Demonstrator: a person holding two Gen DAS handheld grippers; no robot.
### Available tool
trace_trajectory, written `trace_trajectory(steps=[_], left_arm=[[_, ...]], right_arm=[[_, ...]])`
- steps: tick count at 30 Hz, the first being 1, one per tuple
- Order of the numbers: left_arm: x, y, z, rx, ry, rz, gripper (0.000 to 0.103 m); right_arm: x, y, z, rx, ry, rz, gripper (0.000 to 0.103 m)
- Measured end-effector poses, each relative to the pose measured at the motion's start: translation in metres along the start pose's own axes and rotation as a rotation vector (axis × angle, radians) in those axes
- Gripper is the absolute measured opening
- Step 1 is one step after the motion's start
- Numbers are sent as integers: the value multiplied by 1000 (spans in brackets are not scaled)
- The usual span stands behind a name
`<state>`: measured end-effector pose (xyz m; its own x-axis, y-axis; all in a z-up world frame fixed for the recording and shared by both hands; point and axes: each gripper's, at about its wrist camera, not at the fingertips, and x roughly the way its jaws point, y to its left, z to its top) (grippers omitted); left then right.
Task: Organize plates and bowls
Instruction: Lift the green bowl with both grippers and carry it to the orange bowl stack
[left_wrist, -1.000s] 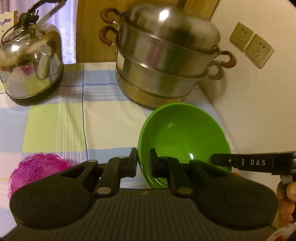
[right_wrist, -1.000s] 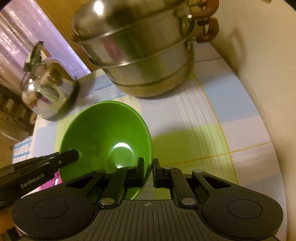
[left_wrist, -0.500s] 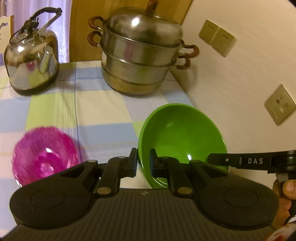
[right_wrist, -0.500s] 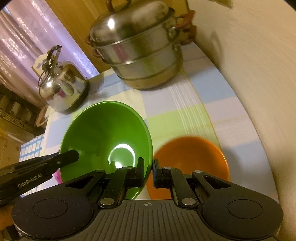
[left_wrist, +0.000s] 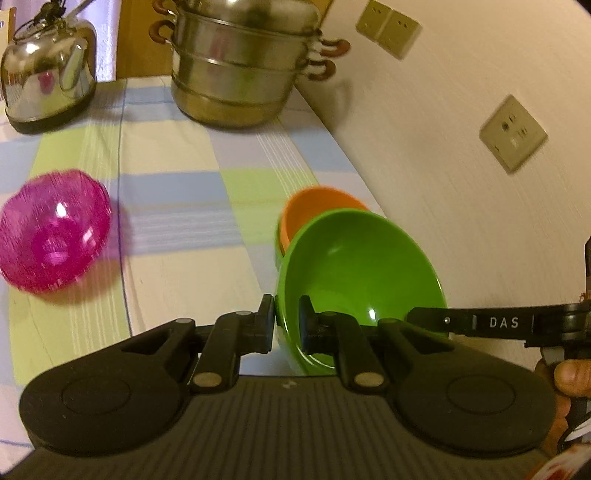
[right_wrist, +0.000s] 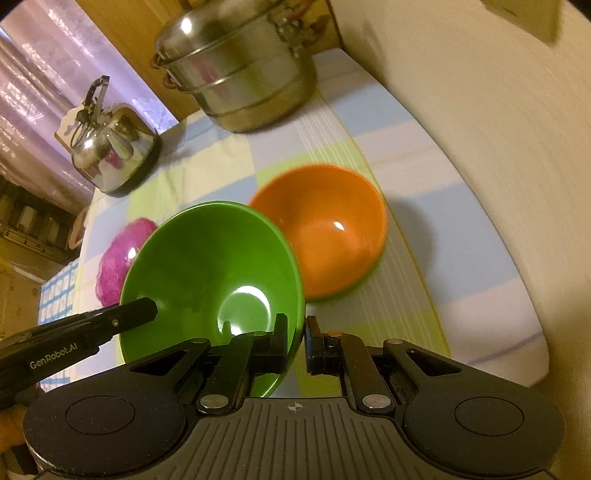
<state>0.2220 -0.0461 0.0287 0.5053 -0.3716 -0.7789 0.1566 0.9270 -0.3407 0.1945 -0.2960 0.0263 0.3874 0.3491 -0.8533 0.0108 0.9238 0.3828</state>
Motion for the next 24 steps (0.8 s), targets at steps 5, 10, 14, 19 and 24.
trace_trajectory(steps=[5,10,14,19,24], left_arm=[[5,-9,-16,-2,21,1,11],[7,-19,-19,11,27,1,11],[9,-27,-20,21,30,-4,11],[11,-32,-20,24,36,-13,11],[11,-39,-8,30,26,-28,11]], right_arm=[[-6,-13,-19,7,1,-10,9],[-11,-26,-31,25,5,-4,9],[-14,-34,-33,46,-1,-1,9],[-18,-39,-33,54,-7,-2,9],[-25,-43,-23,64,-20,4,9]])
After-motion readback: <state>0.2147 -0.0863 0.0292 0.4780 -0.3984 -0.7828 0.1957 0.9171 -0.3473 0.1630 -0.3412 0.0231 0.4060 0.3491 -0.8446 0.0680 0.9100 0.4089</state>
